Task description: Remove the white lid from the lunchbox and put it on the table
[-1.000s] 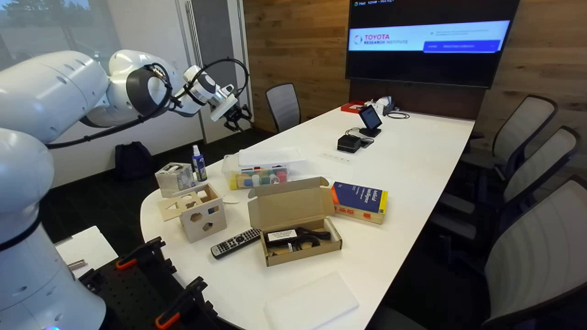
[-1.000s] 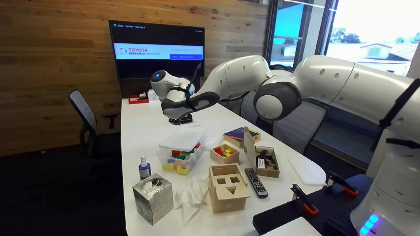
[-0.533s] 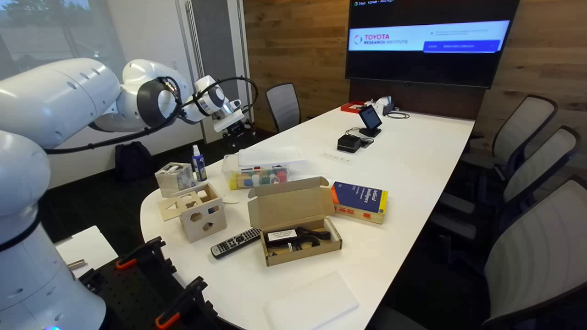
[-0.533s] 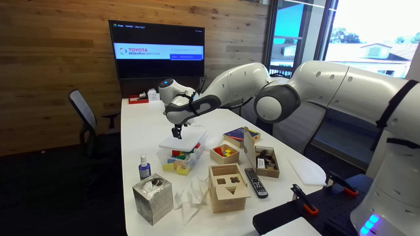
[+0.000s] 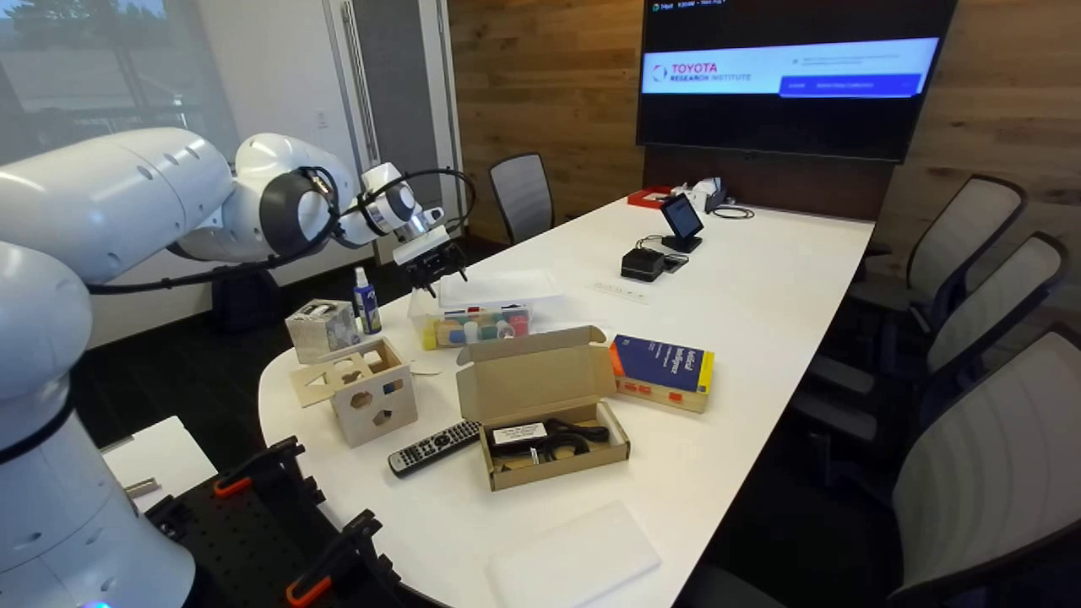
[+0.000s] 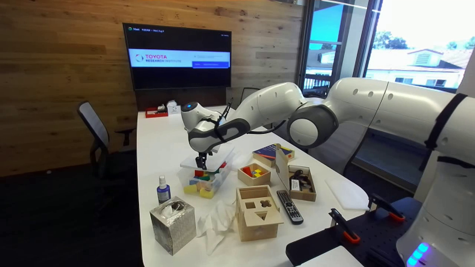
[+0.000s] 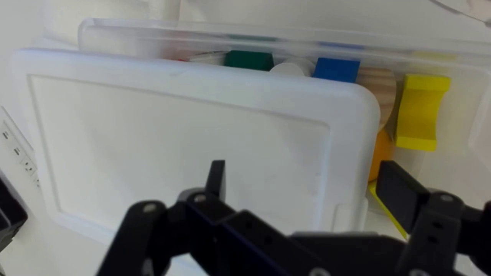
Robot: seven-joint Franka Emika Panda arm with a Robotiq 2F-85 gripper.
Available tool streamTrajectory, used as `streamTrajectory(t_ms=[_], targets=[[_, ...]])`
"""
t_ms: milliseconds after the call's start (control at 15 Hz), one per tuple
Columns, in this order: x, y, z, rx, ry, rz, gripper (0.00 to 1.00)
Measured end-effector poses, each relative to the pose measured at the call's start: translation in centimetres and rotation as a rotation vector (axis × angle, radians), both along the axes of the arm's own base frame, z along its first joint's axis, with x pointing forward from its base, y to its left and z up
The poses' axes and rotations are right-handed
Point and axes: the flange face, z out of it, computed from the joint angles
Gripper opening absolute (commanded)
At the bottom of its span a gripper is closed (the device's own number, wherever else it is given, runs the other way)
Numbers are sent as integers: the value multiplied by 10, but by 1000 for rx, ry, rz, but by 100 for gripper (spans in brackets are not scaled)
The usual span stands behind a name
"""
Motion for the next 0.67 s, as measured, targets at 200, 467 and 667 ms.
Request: streamTrajectory(t_ms=[200, 467, 667], targets=[[-1, 1, -7, 2, -4, 6, 100], [-1, 0, -11, -2, -9, 9, 100], [3, -6, -10, -31, -26, 14, 100]])
